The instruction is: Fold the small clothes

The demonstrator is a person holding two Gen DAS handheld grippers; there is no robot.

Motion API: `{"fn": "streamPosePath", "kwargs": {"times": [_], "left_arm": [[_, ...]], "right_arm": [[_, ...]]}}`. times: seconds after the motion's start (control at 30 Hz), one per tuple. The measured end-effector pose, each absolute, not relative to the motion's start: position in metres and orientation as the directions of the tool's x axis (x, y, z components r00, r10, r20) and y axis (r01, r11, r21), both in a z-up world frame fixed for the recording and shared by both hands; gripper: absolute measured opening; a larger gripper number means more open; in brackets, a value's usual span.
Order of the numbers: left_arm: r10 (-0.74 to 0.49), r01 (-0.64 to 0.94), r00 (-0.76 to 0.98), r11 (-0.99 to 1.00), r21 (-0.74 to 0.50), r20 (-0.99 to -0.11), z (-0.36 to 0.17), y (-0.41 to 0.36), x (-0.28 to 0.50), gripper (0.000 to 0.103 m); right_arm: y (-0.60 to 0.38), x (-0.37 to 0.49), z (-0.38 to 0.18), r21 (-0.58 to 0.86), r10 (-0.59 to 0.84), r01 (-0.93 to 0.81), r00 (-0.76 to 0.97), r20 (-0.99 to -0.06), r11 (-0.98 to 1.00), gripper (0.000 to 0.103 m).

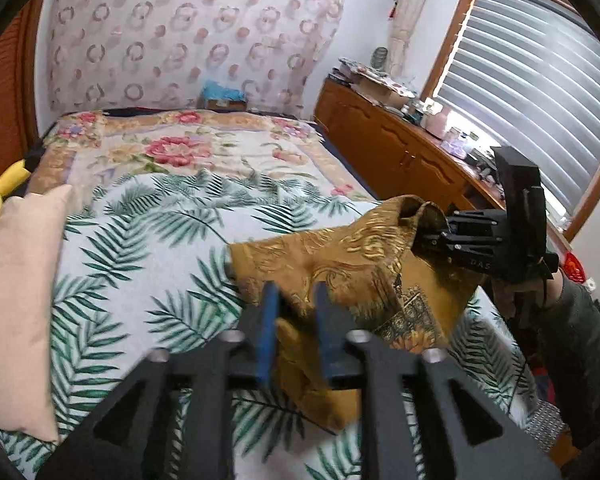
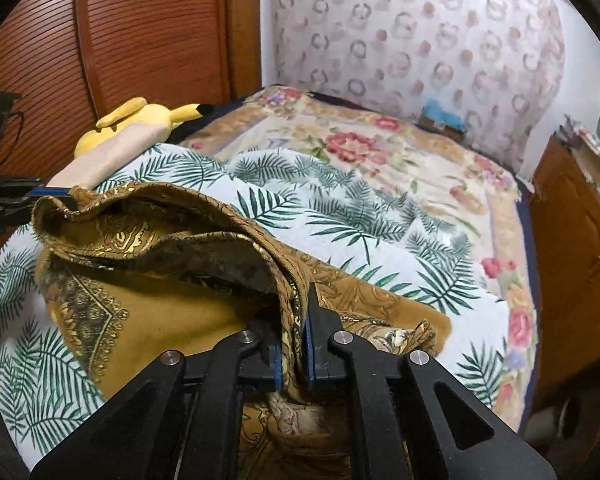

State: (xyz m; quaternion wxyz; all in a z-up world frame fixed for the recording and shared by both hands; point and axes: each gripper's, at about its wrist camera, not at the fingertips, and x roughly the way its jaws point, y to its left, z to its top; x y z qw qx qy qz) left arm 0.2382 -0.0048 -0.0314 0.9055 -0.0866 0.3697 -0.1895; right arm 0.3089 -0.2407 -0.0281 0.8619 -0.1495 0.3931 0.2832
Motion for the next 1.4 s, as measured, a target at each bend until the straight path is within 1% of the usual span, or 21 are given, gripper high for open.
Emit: {"fn": "streamPosePath", "kwargs": {"times": [0.07, 0.1, 0.13, 0.17, 0.2, 0.23, 0.33, 0.37, 0.47, 0.5, 0.57, 0.63, 0.73, 0.87, 0.97, 1.03, 1.13, 1.33, 1.4], "left_arm": [[-0.400, 0.280, 0.664, 0.917, -0.286, -0.631, -0.030, 0.001, 0.240, 0.036], [-0.403, 0.282, 0.664, 0.915, -0.288, -0.630, -0.030, 0.003, 0.240, 0.038], [-0.406, 0.286, 0.659, 0.914, -0.289, -0.633, -0.031, 0.005, 0.241, 0.038], [-0.405, 0.290, 0.654, 0.914, -0.283, -0.639, -0.033, 0.005, 0.242, 0.038], [-0.396, 0.289, 0.651, 0.918, -0.271, -0.648, -0.036, 0.005, 0.244, 0.038], [-0.388, 0.287, 0.645, 0.921, -0.262, -0.658, -0.039, 0.004, 0.246, 0.038], [-0.396, 0.294, 0.625, 0.918, -0.267, -0.672, -0.048, 0.002, 0.251, 0.038], [-0.394, 0.297, 0.616, 0.918, -0.262, -0.682, -0.052, -0.001, 0.256, 0.038], [-0.382, 0.306, 0.598, 0.921, -0.239, -0.705, -0.060, -0.010, 0.268, 0.038], [-0.372, 0.310, 0.595, 0.924, -0.224, -0.713, -0.064, -0.013, 0.274, 0.038], [-0.347, 0.307, 0.594, 0.932, -0.195, -0.726, -0.070, -0.018, 0.286, 0.038], [-0.338, 0.304, 0.587, 0.934, -0.186, -0.735, -0.075, -0.020, 0.295, 0.038], [-0.323, 0.289, 0.574, 0.940, -0.183, -0.752, -0.083, -0.020, 0.310, 0.038], [-0.316, 0.279, 0.554, 0.942, -0.185, -0.771, -0.092, -0.020, 0.324, 0.039], [-0.319, 0.279, 0.528, 0.941, -0.193, -0.787, -0.098, -0.020, 0.331, 0.040], [-0.319, 0.279, 0.524, 0.940, -0.194, -0.790, -0.100, -0.020, 0.333, 0.040], [-0.324, 0.283, 0.515, 0.938, -0.199, -0.794, -0.103, -0.021, 0.338, 0.042], [-0.336, 0.296, 0.509, 0.933, -0.205, -0.792, -0.102, -0.022, 0.343, 0.047], [-0.334, 0.294, 0.513, 0.934, -0.204, -0.791, -0.102, -0.021, 0.343, 0.047]], "right_arm": [[-0.239, 0.318, -0.033, -0.027, 0.362, -0.600, 0.517, -0.776, 0.800, 0.005], [-0.240, 0.321, -0.035, -0.022, 0.359, -0.594, 0.513, -0.780, 0.804, 0.010], [-0.240, 0.326, -0.036, -0.017, 0.355, -0.588, 0.511, -0.783, 0.809, 0.019], [-0.241, 0.329, -0.037, -0.021, 0.342, -0.574, 0.516, -0.785, 0.819, 0.025], [-0.242, 0.332, -0.035, -0.029, 0.329, -0.557, 0.531, -0.781, 0.830, 0.036], [-0.245, 0.335, -0.032, -0.037, 0.316, -0.538, 0.548, -0.775, 0.842, 0.043], [-0.256, 0.340, -0.014, -0.039, 0.288, -0.467, 0.606, -0.742, 0.883, 0.049], [-0.260, 0.340, -0.004, -0.046, 0.275, -0.445, 0.628, -0.728, 0.894, 0.050], [-0.271, 0.333, 0.019, -0.070, 0.261, -0.420, 0.677, -0.689, 0.905, 0.053], [-0.275, 0.329, 0.025, -0.072, 0.259, -0.414, 0.686, -0.679, 0.908, 0.056], [-0.283, 0.321, 0.036, -0.077, 0.255, -0.406, 0.699, -0.668, 0.911, 0.058], [-0.289, 0.312, 0.042, -0.084, 0.248, -0.398, 0.708, -0.661, 0.913, 0.065], [-0.296, 0.299, 0.037, -0.074, 0.255, -0.405, 0.696, -0.672, 0.911, 0.071], [-0.302, 0.310, -0.001, -0.060, 0.204, -0.372, 0.630, -0.749, 0.926, 0.072], [-0.309, 0.321, -0.029, -0.037, 0.184, -0.345, 0.585, -0.790, 0.938, 0.072], [-0.312, 0.325, -0.040, -0.044, 0.167, -0.332, 0.579, -0.798, 0.942, 0.072], [-0.323, 0.335, -0.052, 0.019, 0.187, -0.296, 0.549, -0.815, 0.955, 0.075], [-0.332, 0.343, -0.068, 0.136, 0.268, -0.284, 0.501, -0.823, 0.949, 0.076], [-0.331, 0.343, -0.068, 0.147, 0.282, -0.291, 0.507, -0.814, 0.946, 0.076]]}}
